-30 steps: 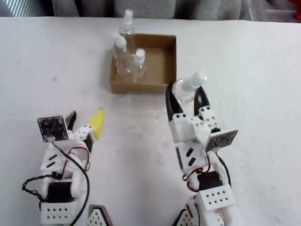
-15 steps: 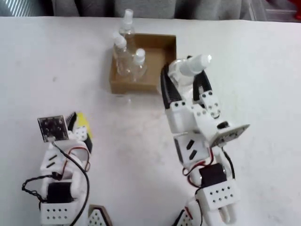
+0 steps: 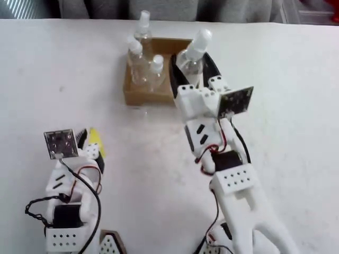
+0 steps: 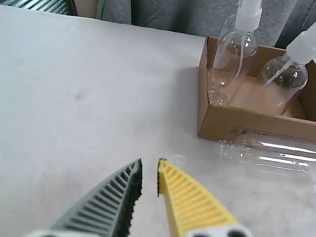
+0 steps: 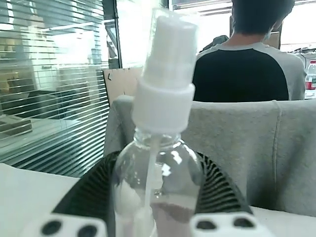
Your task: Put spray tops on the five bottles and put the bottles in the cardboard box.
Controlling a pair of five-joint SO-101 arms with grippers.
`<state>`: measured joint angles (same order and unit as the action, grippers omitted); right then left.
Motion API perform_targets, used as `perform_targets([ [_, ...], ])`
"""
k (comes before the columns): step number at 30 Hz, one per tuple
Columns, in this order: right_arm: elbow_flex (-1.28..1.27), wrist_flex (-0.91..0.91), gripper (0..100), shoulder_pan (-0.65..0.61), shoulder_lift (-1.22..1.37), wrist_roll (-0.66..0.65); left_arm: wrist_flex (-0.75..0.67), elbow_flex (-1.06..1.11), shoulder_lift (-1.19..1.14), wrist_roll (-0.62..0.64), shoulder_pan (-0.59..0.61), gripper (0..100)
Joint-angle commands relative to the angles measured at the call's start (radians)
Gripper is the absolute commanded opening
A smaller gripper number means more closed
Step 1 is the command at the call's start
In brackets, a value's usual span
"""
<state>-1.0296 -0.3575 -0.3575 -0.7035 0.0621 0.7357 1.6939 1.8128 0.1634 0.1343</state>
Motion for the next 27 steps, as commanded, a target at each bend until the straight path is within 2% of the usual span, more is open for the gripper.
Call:
perform_targets([
  [1,0.066,-0.136,2.1,-0.002,0.091,-0.012,0.002,0.0,0.012,0.006,0.01,8],
  [8,0.091,-0.323,2.1,0.001,0.326,-0.014,0.002,0.0,0.012,0.005,0.01,8],
  [15,0.269,-0.341,2.1,0.074,0.568,-0.012,0.002,0.0,0.012,0.005,0.008,8],
  [27,0.597,-0.341,2.1,0.104,0.935,-0.012,-0.003,0.0,0.012,0.005,0.007,8],
])
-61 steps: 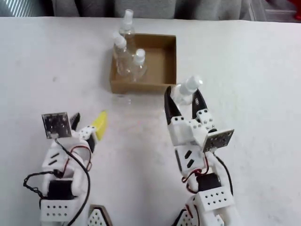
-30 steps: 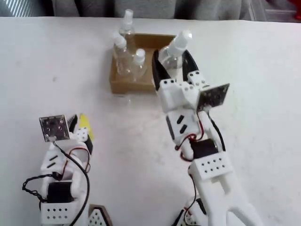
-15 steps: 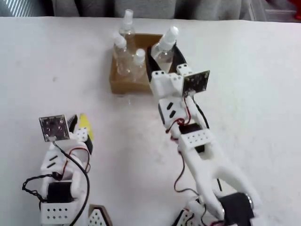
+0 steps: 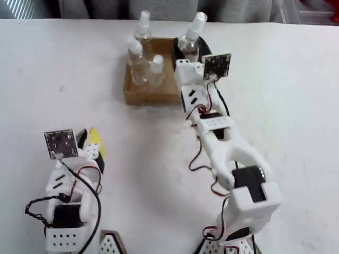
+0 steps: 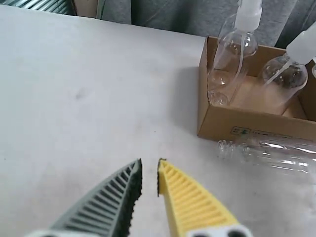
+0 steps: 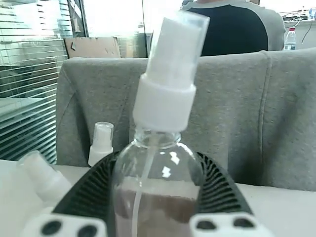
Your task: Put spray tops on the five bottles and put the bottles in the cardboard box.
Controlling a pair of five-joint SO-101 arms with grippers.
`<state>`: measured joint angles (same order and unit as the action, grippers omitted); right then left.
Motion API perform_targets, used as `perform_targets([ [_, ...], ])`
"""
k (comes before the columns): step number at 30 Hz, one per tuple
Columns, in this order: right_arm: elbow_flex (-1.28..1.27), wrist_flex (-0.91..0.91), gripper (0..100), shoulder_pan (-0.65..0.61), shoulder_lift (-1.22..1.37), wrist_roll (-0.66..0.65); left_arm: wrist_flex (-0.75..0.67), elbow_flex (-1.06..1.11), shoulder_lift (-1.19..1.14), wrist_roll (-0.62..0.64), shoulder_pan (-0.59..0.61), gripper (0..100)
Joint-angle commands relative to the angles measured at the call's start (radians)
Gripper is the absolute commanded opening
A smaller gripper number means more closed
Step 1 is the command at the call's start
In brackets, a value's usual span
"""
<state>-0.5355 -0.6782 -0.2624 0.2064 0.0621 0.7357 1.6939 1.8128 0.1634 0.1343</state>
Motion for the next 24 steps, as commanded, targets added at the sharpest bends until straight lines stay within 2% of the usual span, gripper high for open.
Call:
perform_targets([
  [1,0.124,-0.021,2.1,0.01,0.048,-0.012,-0.005,0.0,0.012,0.005,0.007,8],
  [24,0.601,-0.021,2.1,0.05,0.498,-0.012,-0.006,0.0,0.012,0.005,0.005,8],
])
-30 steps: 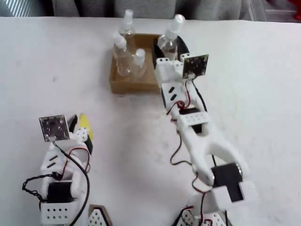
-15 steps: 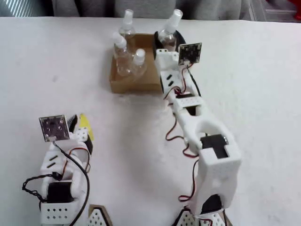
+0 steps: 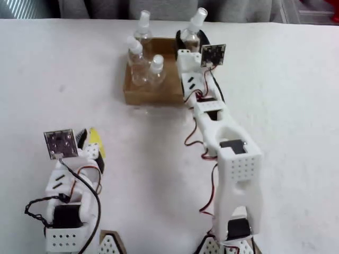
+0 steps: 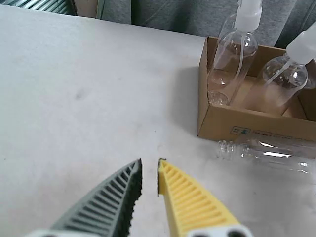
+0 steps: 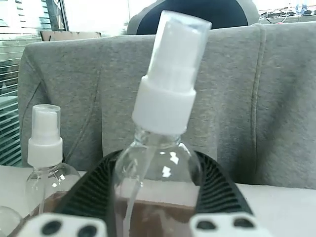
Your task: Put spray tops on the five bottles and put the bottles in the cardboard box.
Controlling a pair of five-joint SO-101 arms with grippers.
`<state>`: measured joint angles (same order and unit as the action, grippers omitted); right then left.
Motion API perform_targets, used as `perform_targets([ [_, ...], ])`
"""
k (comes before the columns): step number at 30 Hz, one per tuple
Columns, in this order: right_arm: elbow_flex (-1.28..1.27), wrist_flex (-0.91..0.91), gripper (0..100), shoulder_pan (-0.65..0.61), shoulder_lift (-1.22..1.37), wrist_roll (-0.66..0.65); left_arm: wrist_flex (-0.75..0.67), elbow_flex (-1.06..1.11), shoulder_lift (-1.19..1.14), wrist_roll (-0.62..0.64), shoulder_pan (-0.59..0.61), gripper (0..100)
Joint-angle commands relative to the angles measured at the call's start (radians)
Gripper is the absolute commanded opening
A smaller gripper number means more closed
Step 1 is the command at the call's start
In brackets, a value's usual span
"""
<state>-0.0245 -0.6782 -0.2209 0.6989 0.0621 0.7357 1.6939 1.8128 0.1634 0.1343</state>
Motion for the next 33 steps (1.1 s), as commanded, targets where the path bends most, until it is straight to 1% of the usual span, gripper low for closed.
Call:
perform_targets([
  [1,0.112,-0.021,2.1,0.008,0.025,-0.012,-0.006,0.0,0.012,0.005,0.005,8],
  [13,0.353,-0.021,2.1,0.013,0.234,-0.015,-0.006,0.0,0.012,0.005,0.005,8],
  [17,0.396,-0.021,1.8,0.025,0.283,-0.103,-0.006,0.0,0.012,0.005,0.005,8],
  [19,0.419,-0.021,1.8,0.025,0.308,-0.12,-0.006,0.0,0.012,0.005,0.005,8],
  [33,0.577,-0.021,2.0,0.027,0.421,-0.126,-0.006,0.0,0.012,0.005,0.007,8],
])
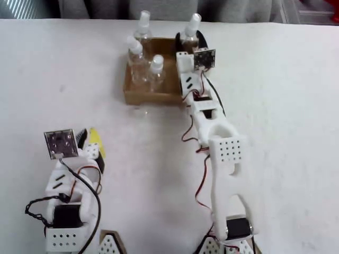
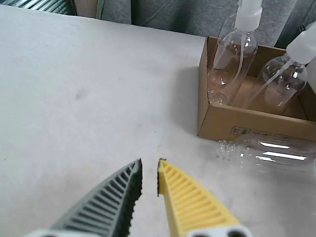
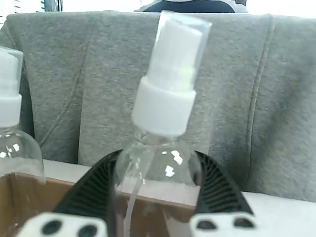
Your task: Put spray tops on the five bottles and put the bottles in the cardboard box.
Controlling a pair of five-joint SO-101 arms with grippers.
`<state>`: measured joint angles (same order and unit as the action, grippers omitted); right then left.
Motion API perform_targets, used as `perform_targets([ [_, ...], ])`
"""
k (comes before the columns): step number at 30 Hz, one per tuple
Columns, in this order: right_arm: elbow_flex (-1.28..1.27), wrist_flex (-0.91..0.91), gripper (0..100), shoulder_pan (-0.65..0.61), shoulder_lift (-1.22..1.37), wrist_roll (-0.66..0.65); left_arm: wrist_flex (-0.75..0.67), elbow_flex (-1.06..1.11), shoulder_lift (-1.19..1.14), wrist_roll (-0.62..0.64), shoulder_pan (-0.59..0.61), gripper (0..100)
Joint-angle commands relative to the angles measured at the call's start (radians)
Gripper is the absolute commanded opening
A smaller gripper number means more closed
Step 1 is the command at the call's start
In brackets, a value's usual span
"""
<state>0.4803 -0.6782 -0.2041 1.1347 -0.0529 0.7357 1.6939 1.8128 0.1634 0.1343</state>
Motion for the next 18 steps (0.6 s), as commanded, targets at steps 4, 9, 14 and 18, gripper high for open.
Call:
perform_targets([
  [4,0.097,-0.021,2.1,0.01,0.013,-0.011,-0.006,0.0,0.012,0.005,0.007,8],
  [9,0.137,-0.016,2.1,0.01,0.044,-0.011,-0.006,0.0,0.012,0.005,0.007,8],
  [14,0.146,-0.015,2.0,0.008,0.058,-0.011,-0.006,0.0,0.012,0.005,0.007,8],
  [18,0.146,-0.015,1.8,0.008,0.05,-0.003,-0.006,0.0,0.012,0.005,0.007,8],
])
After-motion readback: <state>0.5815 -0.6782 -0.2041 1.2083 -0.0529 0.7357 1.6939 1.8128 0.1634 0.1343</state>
